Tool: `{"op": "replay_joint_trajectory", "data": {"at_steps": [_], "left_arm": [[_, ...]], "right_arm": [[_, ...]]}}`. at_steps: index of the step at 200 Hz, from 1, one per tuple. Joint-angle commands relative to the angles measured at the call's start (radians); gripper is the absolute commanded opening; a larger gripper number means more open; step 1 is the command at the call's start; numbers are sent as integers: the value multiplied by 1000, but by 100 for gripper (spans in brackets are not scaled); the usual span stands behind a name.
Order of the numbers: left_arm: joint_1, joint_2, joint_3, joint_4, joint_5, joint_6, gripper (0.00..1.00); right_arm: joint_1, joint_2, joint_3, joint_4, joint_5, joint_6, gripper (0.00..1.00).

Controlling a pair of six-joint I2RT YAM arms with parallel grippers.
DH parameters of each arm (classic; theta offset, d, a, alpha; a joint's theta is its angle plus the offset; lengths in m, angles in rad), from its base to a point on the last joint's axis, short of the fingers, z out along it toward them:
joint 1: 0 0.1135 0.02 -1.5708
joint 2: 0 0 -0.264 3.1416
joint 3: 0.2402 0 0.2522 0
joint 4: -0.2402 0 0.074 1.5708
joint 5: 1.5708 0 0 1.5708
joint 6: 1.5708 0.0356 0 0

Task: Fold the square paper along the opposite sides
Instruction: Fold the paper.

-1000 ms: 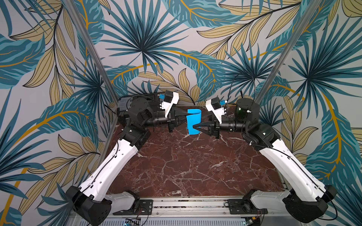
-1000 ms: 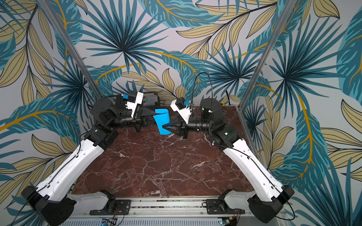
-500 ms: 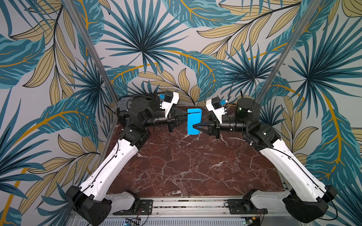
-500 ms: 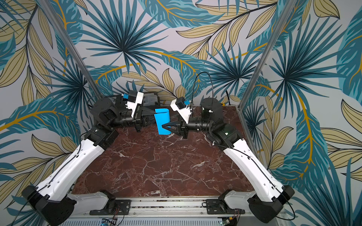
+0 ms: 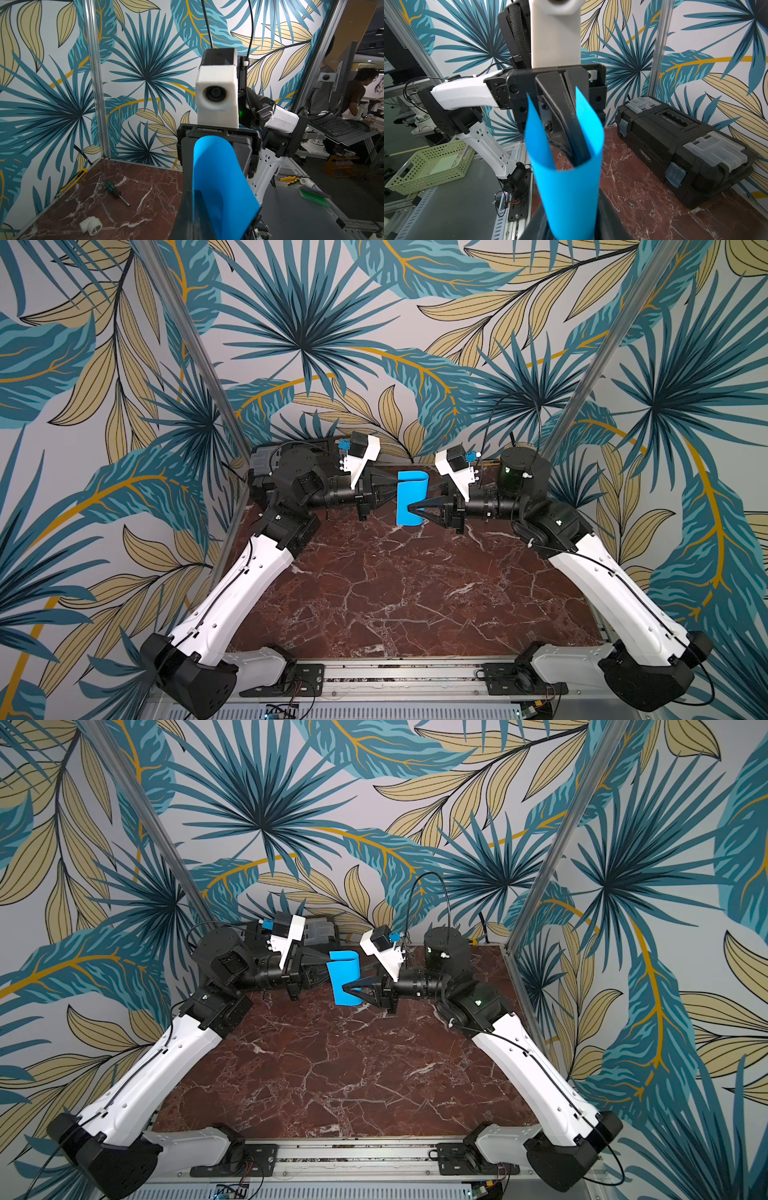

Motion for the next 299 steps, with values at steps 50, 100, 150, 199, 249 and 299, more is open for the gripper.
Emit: {"op": "replay_joint_trajectory", "data": {"at_steps": [50,100,150,199,249,299], "left_arm": [[6,-2,-17,14,4,14,0],[9,-2,-16,10,4,18,0],[10,-5,-20,12,3,18,0],[10,-5,-18,12,3,16,0],[9,-4,-20,15,4,15,0],[10,0,-19,25,11,9,0]], "right_arm": [[6,-4,12,15,-11,7,34],[6,-23,10,15,-2,0,34],[6,-22,8,15,-4,-1,34],[6,-19,7,16,-5,-3,33],[6,-19,6,17,-6,-1,30],[6,-12,7,31,-13,9,26]]}}
